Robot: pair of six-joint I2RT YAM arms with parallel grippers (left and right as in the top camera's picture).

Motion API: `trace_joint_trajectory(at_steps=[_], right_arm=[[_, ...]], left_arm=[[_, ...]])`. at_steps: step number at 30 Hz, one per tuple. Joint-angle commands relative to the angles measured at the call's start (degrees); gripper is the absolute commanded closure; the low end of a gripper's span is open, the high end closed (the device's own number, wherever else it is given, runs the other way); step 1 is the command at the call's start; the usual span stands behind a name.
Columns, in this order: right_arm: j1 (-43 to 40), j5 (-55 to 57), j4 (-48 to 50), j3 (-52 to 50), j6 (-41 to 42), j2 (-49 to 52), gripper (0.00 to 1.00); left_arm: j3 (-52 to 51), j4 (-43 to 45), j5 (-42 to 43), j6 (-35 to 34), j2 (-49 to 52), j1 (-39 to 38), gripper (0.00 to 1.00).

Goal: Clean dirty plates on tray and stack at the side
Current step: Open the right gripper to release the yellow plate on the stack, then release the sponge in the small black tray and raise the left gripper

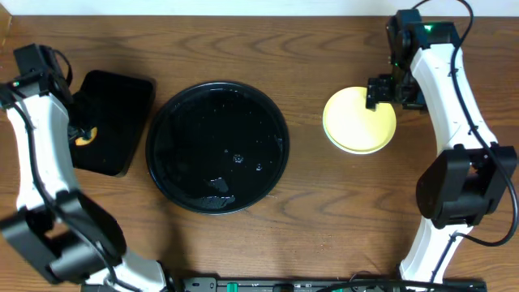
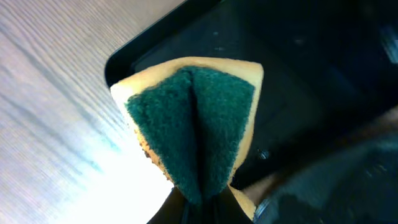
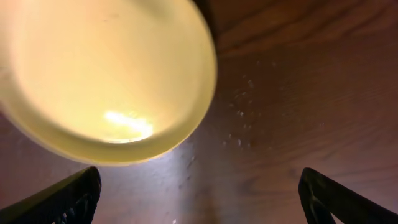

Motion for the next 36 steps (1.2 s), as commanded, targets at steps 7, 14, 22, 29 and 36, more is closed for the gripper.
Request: trace_joint_trajectory(at_steps=[7, 14, 22, 29, 36], right_arm=[[8.9, -1.6, -1.6, 2.9, -1.2, -2.0, 0.01], [12.3, -1.2, -1.6, 2.9, -1.2, -2.0, 0.01], [12.5, -1.2, -1.7, 3.0, -1.2, -2.0, 0.01], [12.6, 1.9, 1.1, 3.9, -1.6, -5.6, 0.01], [12.6, 1.8, 9.6, 4.1, -2.9, -13.3, 0.01]], left_arm=[[-0.2, 2.9, 1.0, 1.0, 9.9, 0.2, 0.92], [-0.2, 2.9, 1.0, 1.0, 13.7, 0.2, 0.56], [-0.1, 2.5, 2.1, 1.0, 13.6, 0.2, 0.33], [2.1, -0.5, 4.0, 1.0, 12.5, 0.1, 0.33], [2.6, -0.5, 4.0, 1.0, 4.4, -1.3, 0.30]])
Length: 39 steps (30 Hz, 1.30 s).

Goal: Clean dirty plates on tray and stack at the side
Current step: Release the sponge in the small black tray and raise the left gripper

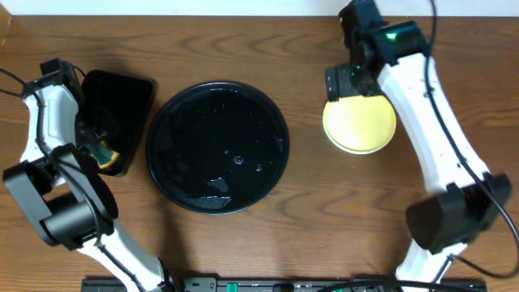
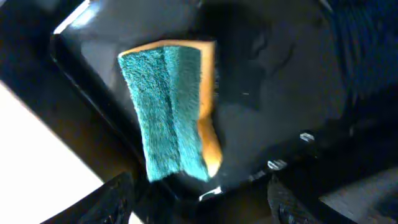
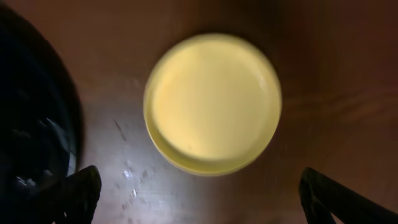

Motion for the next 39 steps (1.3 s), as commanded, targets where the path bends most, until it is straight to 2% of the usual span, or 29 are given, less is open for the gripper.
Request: trace_joint_trajectory(at_steps=[1, 7, 17, 25, 31, 39], right_arm=[[0.4, 1.2, 2.4, 1.8, -1.1, -5.1, 0.01], [0.4, 1.2, 4.3, 1.8, -1.9, -8.9, 0.01], [0.3, 1.2, 3.5, 1.8, -1.9, -9.4, 0.01], [0.2, 1.2, 3.6, 1.8, -1.9, -9.4, 0.01], [0.3, 1.2, 3.4, 1.8, -1.9, -9.4, 0.01], [0.3, 1.2, 3.4, 1.8, -1.9, -9.4, 0.01]], left_arm=[[2.3, -0.5, 0.2, 0.4, -7.8, -1.3, 0.30], [2.3, -2.4, 0.2, 0.7, -21.0, -4.9, 0.30], [2.3, -11.6, -0.2, 3.8, -41.5, -10.4, 0.29], [2.3, -15.5, 7.6, 3.9, -53.6, -10.5, 0.29], [2.3, -15.5, 7.6, 4.1, -58.6, -10.4, 0.29], [2.3, -16.3, 7.9, 4.0, -59.5, -10.5, 0.28]])
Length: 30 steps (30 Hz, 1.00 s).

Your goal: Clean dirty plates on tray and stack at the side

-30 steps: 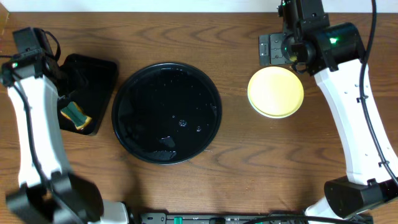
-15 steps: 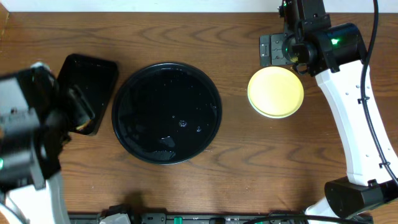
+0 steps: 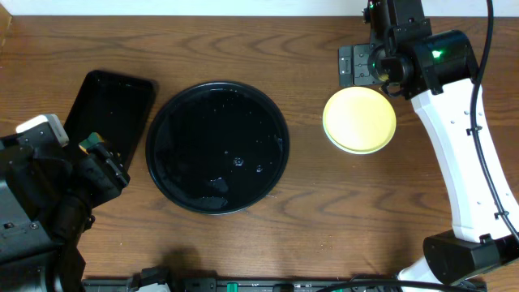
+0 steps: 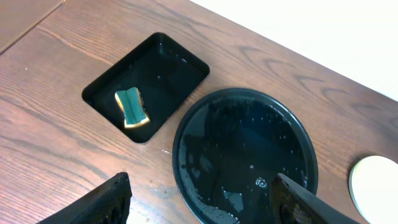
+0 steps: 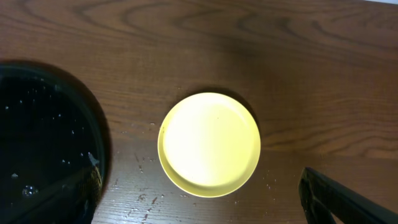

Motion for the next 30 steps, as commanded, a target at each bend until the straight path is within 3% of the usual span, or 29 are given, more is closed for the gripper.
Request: trace_joint_trajectory(at_steps=[1, 11, 22, 24, 25, 30], right_arm=[[0.3, 0.7, -0.1, 0.7, -0.8, -0.5, 0.01], [0.3, 0.7, -0.1, 0.7, -0.8, -0.5, 0.01], [0.3, 0.7, -0.1, 0.7, -0.8, -0.5, 0.01], [0.3, 0.7, -0.1, 0.7, -0.8, -0.5, 0.01], [0.3, 0.7, -0.1, 0.7, -0.8, -0.5, 0.01], [0.3, 0.7, -0.1, 0.7, -0.8, -0.5, 0.01]], left_arm=[[0.9, -0.2, 1.0, 1.2, 0.1, -0.2, 0.28], [0.9, 0.0, 3.1, 1.2, 0.2, -0.2, 0.25], [0.9, 0.9, 19.8, 4.2, 0.2, -0.2, 0.22], [0.9, 0.9, 20.5, 4.2, 0.2, -0.2, 0.20], [0.9, 0.7, 20.5, 4.2, 0.2, -0.2, 0.14], [0.9, -1.9, 20.2, 4.2, 0.2, -0.2, 0.14]])
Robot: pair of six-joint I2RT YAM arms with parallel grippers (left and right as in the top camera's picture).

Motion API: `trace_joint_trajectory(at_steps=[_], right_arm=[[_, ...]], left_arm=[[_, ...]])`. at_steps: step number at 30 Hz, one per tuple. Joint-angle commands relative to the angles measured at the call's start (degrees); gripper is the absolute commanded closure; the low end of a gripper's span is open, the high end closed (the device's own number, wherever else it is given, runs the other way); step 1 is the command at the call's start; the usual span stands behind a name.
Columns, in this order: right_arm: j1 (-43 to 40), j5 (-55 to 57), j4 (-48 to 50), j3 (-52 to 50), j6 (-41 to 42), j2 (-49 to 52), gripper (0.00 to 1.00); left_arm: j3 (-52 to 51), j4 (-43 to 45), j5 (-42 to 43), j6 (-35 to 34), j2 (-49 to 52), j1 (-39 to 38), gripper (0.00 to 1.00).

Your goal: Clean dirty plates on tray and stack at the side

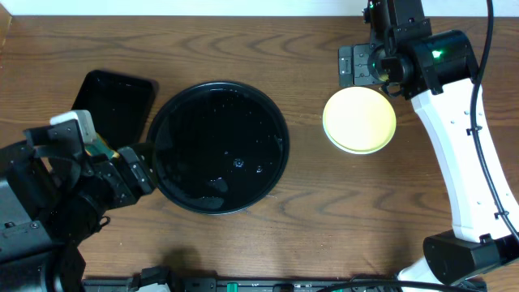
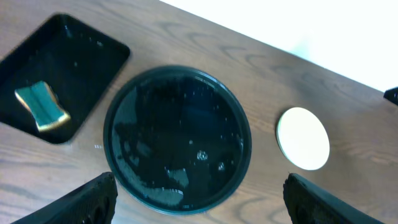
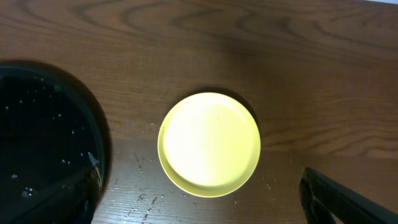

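Note:
The round black tray (image 1: pixel 217 146) lies mid-table, wet, with only droplets and a film of water in it. A yellow plate (image 1: pixel 359 120) rests on the wood to its right, also in the left wrist view as the yellow plate (image 2: pixel 303 138) and in the right wrist view as the yellow plate (image 3: pixel 209 144). My left gripper (image 2: pixel 199 211) hangs open high over the tray's near side, holding nothing. My right gripper (image 3: pixel 199 211) is open and empty, high above the plate.
A green-and-yellow sponge (image 2: pixel 41 107) lies in the black rectangular tray (image 2: pixel 93 50) left of the round one. My raised left arm (image 1: pixel 65 195) covers that tray's near corner from overhead. Water spots mark the wood (image 3: pixel 143 193) beside the plate.
My left arm has shifted right, from over the rectangular tray's near end to beside the round tray; its view now centres on the round tray. The right arm, plate and sponge have not moved.
My left gripper was shut on the sponge over the rectangular tray, my right gripper open low beside the yellow plate. Then the sponge lay in that tray with the left gripper open above it. Later both arms stood high, and now the left one is further right.

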Motion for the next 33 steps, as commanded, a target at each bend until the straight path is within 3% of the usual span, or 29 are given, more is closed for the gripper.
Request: trace_joint_trajectory(at_steps=[1, 5, 13, 24, 33], right_arm=[[0.3, 0.7, -0.1, 0.7, -0.8, -0.5, 0.01], [0.3, 0.7, -0.1, 0.7, -0.8, -0.5, 0.01], [0.4, 0.7, -0.1, 0.7, -0.8, -0.5, 0.01], [0.4, 0.7, -0.1, 0.7, -0.8, -0.5, 0.01], [0.4, 0.7, -0.1, 0.7, -0.8, -0.5, 0.01]], left_arm=[[0.9, -0.5, 1.7, 0.8, 0.1, -0.2, 0.14], [0.9, 3.1, 0.8, 3.9, 0.1, -0.1, 0.14], [0.9, 14.0, 0.6, 18.6, 0.1, -0.1, 0.13], [0.7, 22.7, -1.4, 11.5, -2.8, -0.3, 0.13], [-7.5, 32.3, -20.7, 1.8, -16.4, -6.3, 0.13]])
